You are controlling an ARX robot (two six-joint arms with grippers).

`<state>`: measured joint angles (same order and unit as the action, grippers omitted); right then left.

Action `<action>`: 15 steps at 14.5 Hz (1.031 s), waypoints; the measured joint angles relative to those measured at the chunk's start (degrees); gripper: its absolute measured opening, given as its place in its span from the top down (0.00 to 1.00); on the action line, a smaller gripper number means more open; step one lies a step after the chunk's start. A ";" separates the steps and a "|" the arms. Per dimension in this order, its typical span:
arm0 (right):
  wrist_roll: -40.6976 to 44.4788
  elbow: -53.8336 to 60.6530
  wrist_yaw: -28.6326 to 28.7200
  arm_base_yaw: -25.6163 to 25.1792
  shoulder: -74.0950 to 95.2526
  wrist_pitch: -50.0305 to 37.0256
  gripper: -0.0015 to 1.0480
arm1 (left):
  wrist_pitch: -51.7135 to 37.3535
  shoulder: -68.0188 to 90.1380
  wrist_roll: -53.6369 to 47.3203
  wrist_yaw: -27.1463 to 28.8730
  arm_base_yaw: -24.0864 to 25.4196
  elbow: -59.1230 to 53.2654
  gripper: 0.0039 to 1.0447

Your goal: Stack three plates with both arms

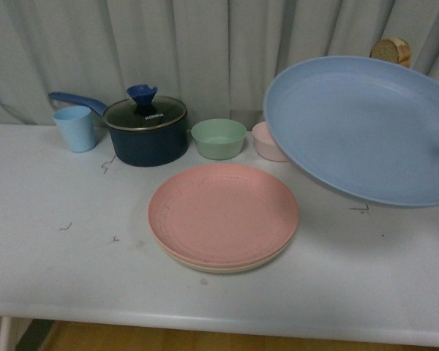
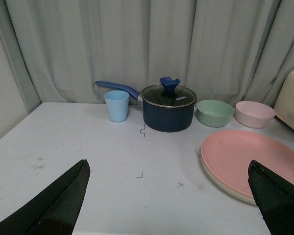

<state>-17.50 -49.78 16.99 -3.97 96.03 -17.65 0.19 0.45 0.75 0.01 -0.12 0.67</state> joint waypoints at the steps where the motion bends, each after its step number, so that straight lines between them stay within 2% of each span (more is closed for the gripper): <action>1: -1.01 -3.54 -0.07 2.95 3.76 0.09 0.98 | 0.02 0.00 0.02 0.00 0.00 0.00 0.06; 4: -1.49 -17.22 -7.06 12.15 15.19 6.60 0.98 | 0.00 0.00 0.02 0.00 0.00 0.00 0.06; 9: -4.00 -33.22 -12.90 20.50 28.57 16.04 0.98 | 0.02 0.00 0.00 0.00 0.00 0.00 0.06; 12: -5.44 -34.97 -14.73 22.82 31.69 17.92 0.98 | 0.00 0.00 0.02 0.02 0.00 0.00 0.06; 15: -6.62 -34.75 -16.26 23.08 33.14 18.23 0.98 | 0.02 0.00 0.00 0.02 0.00 0.00 0.06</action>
<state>-24.12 -84.53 0.73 19.11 129.16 0.58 0.21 0.45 0.75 0.03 -0.12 0.67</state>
